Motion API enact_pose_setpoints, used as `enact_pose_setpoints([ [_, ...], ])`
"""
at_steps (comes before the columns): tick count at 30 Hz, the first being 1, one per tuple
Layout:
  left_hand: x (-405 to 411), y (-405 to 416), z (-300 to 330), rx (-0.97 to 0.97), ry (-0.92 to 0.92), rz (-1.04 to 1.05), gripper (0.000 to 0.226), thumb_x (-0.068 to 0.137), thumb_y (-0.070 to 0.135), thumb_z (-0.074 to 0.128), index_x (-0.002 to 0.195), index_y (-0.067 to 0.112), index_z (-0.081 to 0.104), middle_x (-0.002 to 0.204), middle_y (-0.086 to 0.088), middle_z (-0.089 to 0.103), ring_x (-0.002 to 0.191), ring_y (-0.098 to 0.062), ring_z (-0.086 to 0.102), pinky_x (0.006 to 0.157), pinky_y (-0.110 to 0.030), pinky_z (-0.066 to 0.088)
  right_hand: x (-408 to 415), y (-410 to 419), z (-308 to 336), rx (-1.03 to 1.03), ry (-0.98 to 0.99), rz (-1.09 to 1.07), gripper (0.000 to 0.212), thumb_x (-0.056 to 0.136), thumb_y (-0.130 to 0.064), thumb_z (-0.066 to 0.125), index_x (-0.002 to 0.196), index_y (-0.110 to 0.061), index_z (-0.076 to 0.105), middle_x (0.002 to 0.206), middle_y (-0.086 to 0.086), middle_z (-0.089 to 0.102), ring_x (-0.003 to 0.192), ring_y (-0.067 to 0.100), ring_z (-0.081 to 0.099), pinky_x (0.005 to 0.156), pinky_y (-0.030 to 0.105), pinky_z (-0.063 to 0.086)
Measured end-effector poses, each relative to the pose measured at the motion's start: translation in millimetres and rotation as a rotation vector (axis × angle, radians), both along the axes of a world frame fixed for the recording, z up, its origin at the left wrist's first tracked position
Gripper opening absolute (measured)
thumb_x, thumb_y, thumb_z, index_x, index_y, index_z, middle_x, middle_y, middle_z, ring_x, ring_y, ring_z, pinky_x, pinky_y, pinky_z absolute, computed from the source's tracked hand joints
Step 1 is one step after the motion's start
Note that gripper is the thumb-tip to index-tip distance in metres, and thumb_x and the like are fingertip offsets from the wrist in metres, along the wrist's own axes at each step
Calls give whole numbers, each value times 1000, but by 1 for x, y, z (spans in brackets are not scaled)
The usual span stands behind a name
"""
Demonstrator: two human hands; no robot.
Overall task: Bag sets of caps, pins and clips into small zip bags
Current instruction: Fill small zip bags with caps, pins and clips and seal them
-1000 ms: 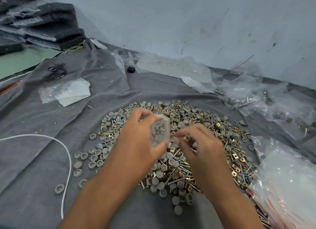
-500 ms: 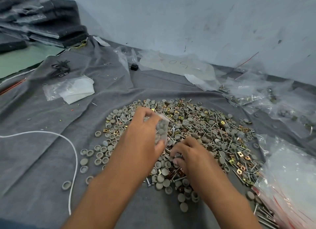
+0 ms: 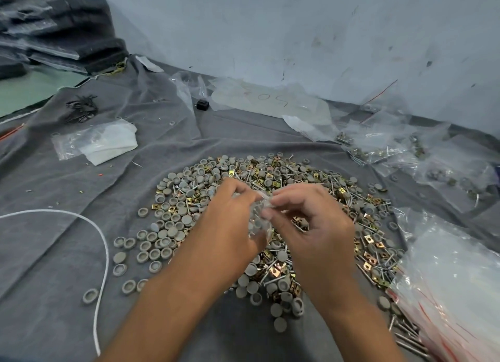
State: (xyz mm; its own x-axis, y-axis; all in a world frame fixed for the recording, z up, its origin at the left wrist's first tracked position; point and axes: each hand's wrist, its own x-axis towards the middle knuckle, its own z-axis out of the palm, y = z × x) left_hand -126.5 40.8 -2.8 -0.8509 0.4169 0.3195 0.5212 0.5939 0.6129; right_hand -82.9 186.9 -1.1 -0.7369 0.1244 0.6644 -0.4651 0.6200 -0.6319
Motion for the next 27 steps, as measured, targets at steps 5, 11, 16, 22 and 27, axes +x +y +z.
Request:
enact_pose_setpoints([
  [5, 0, -2, 1, 31, 0, 7, 34, 82, 34, 76, 110, 40, 59, 107, 25, 36, 99, 15, 45, 66, -7, 42, -1, 2, 0, 93, 88, -55, 12, 87, -17, 76, 98, -11, 74, 102, -9, 69, 97, 0, 63, 82, 10, 45],
  [11, 0, -2, 2, 14, 24, 1, 25, 83, 32, 72, 100, 42, 56, 105, 25, 36, 95, 14, 46, 66, -7, 41, -1, -1, -4, 272, 94, -43, 17, 91, -27, 72, 104, -16, 74, 107, -11, 70, 101, 8, 62, 91, 18, 45],
  [16, -4, -8, 1, 29, 33, 58, 40, 80, 40, 70, 119, 38, 59, 109, 23, 37, 103, 16, 42, 68, -5, 45, -2, 19, -8, 273, -242, -52, 9, 92, -30, 68, 100, -34, 65, 99, -24, 58, 89, -5, 57, 76, 8, 42],
  [22, -6, -10, 0, 28, 37, 93, 43, 81, 35, 75, 121, 33, 60, 110, 23, 37, 108, 20, 37, 77, 6, 34, -1, 16, -31, 626, -577, -9, 21, 95, -38, 66, 116, -42, 66, 115, -20, 52, 110, 5, 44, 87, 25, 42],
  [27, -6, -11, 1, 25, 30, 95, 45, 82, 37, 73, 125, 35, 59, 112, 23, 38, 109, 19, 37, 79, 8, 31, -2, 14, -29, 625, -542, -47, 6, 99, -41, 59, 101, -37, 63, 104, -19, 52, 102, 8, 47, 86, 28, 43],
])
